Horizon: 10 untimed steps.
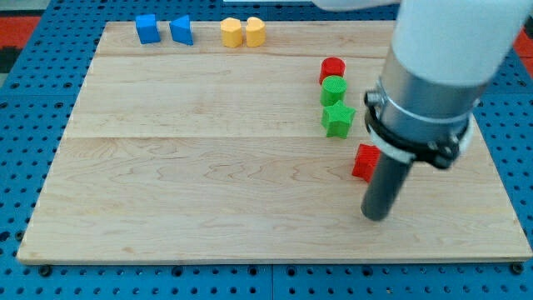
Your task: Move the red star to the top right of the board
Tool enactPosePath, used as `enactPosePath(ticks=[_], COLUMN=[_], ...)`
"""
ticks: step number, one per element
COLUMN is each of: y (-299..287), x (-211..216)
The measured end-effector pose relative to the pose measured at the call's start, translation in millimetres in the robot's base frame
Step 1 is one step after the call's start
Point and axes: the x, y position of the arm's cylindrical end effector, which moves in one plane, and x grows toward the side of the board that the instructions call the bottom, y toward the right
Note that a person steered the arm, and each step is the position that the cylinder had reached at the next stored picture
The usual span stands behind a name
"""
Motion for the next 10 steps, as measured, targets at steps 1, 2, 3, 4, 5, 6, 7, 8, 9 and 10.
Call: enactPosePath(ticks=[1, 2, 3, 4, 5, 6, 7, 8, 9, 10], y=[41.1, 36.7, 30.4, 28.8, 28.6, 27.7, 27.7, 5.6, -16.6, -28.1], x=[0.7, -33.4, -61.3, -37.3, -30.3, -32.0, -32.9, -30.6, -26.9, -30.0])
